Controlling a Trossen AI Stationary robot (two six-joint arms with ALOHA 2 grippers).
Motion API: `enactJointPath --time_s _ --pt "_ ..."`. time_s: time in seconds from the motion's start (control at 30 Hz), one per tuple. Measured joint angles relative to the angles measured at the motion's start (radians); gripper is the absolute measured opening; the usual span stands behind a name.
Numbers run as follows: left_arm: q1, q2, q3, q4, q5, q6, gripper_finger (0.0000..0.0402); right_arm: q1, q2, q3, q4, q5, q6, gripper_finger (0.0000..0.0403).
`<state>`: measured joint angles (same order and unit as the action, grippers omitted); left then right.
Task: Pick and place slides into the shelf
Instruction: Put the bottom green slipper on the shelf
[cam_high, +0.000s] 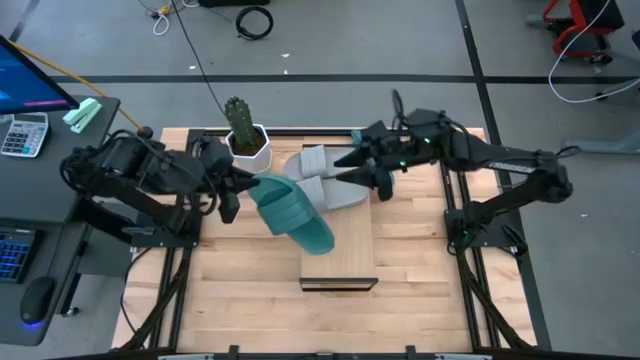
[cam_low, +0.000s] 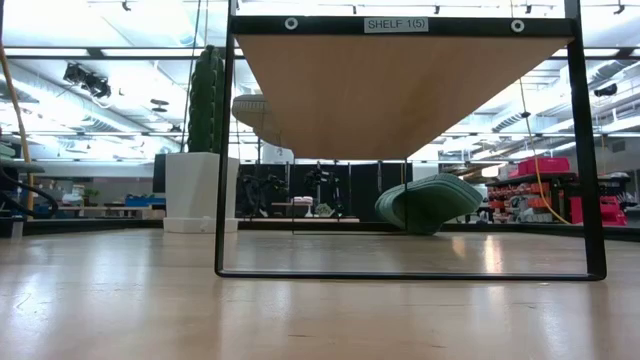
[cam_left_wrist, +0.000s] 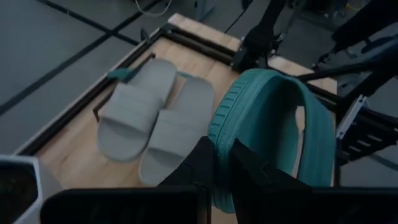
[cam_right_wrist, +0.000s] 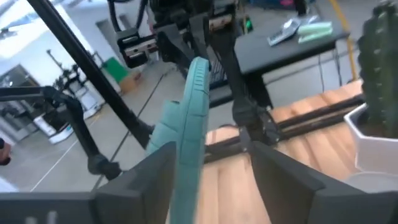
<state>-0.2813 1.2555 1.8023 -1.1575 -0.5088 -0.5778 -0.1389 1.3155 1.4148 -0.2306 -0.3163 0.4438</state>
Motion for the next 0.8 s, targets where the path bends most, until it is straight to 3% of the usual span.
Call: enactJointPath --time_s 0.3,0.47,0.8 --pt "0.069 0.03 -0.001 0.055 0.04 0.198 0.0034 -0.01 0.198 0.342 -0.254 -0.159 -0.032 0.025" --pt "0.107 0.042 -0.001 0.095 0.074 0.299 0.0034 -0.01 0.299 0.503 -0.435 -0.172 -0.091 0.0247" --pt "0.162 0.041 -0.001 0.13 0.137 0.432 0.0034 -0.025 0.418 0.64 -0.49 -0.163 -0.108 0.0247"
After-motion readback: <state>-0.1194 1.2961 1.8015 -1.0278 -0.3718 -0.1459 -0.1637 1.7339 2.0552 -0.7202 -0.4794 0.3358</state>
